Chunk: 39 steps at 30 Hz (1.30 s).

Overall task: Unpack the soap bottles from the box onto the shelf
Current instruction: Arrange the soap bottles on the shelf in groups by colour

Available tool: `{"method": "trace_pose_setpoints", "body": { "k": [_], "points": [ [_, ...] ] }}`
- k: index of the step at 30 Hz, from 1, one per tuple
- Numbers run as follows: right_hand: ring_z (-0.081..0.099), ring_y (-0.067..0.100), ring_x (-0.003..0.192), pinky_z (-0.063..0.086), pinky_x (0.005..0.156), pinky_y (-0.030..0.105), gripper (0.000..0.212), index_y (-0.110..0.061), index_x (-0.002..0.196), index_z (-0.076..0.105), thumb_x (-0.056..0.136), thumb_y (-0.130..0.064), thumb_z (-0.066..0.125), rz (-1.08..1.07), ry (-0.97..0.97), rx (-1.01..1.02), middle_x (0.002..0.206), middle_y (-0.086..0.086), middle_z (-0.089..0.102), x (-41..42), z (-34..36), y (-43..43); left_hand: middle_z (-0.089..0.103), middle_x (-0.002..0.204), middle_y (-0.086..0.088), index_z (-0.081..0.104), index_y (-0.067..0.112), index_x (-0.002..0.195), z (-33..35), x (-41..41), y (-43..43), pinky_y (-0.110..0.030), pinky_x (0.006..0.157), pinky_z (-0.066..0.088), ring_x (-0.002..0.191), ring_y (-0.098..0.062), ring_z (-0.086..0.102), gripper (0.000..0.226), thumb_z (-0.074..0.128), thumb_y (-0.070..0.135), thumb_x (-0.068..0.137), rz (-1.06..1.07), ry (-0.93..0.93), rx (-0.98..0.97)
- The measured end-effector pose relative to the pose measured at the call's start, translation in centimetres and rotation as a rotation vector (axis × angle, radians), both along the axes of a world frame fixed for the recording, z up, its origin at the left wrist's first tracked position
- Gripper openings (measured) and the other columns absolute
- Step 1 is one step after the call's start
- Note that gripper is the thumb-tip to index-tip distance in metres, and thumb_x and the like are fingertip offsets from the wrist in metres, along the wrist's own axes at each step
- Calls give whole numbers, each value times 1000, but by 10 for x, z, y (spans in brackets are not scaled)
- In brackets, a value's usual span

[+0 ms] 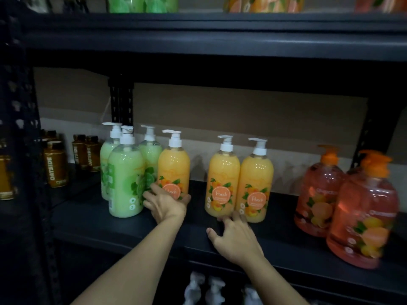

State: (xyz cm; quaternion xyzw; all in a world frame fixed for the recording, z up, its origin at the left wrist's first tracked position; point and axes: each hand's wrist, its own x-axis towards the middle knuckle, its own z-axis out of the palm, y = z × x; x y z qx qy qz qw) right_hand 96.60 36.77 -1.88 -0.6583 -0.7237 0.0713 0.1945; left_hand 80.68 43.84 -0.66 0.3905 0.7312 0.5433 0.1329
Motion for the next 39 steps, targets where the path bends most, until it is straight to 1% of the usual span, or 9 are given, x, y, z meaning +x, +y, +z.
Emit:
{"method": "trace_pose_setpoints", "body": {
  "k": [8, 13, 17, 20, 26, 28, 31, 34, 39],
  "points": [
    [31, 18, 142, 30, 115, 36, 79, -22, 150, 38, 88, -71, 44, 26, 25, -173, 155, -4, 30, 44, 6, -19, 46, 133, -14, 35, 14, 121, -3, 8, -57, -45, 93, 41, 121, -37, 38, 93, 92, 42, 53, -96, 34, 52],
    [33, 23, 142, 31, 115, 38, 110, -24, 152, 34, 68, -94, 34, -57, 2, -185, 158, -4, 28, 79, 9, -35, 45, 129, -15, 34, 16, 122, -5, 39, -81, -47, 97, 41, 121, -37, 39, 97, 91, 47, 50, -173, 57, 75],
    [23, 24, 147, 23, 119, 39, 113, -22, 155, 29, 68, -94, 32, -98, -38, -202, 162, 0, 20, 97, 10, -38, 44, 123, -11, 33, 21, 117, -4, 70, -92, -44, 88, 48, 114, -35, 50, 92, 92, 45, 51, -244, 30, 118],
    [17, 25, 149, 18, 120, 40, 127, -22, 156, 24, 55, -99, 22, -100, -79, -234, 163, 3, 15, 102, 10, -36, 43, 120, -7, 31, 24, 116, -5, 89, -93, -44, 85, 51, 109, -33, 54, 91, 90, 49, 51, -279, 36, 121],
    [1, 21, 153, 7, 123, 38, 121, -25, 158, 13, 61, -96, 21, -58, -117, -291, 166, 2, 4, 115, 13, -24, 42, 122, -5, 31, 21, 122, -8, 108, -85, -45, 90, 51, 115, -30, 51, 100, 89, 55, 48, -339, 61, 123],
    [-2, 20, 153, 4, 123, 38, 108, -25, 158, 12, 74, -91, 27, -45, -140, -300, 166, 2, 3, 116, 13, -21, 41, 123, -4, 29, 20, 124, -10, 110, -83, -43, 89, 51, 117, -28, 49, 104, 88, 58, 48, -363, 71, 114],
    [-1, 19, 153, 4, 122, 37, 90, -26, 158, 14, 87, -79, 32, -48, -145, -268, 166, 0, 4, 119, 10, -17, 37, 127, -4, 25, 20, 129, -10, 112, -81, -40, 90, 48, 122, -27, 45, 110, 89, 59, 49, -418, 64, 98],
    [5, 18, 152, 10, 121, 36, 81, -27, 157, 21, 91, -72, 35, -71, -120, -210, 165, -3, 10, 120, 7, -16, 33, 137, -4, 19, 19, 137, -11, 110, -77, -42, 103, 44, 132, -25, 37, 121, 92, 53, 47, -485, 19, 71],
    [9, 22, 152, 14, 121, 38, 80, -25, 156, 26, 91, -71, 36, -99, -111, -177, 165, 0, 15, 120, 5, -15, 31, 152, 0, 13, 22, 152, -13, 90, -69, -44, 115, 33, 140, -22, 34, 127, 93, 39, 55, -626, -101, -10]
  ]
}}
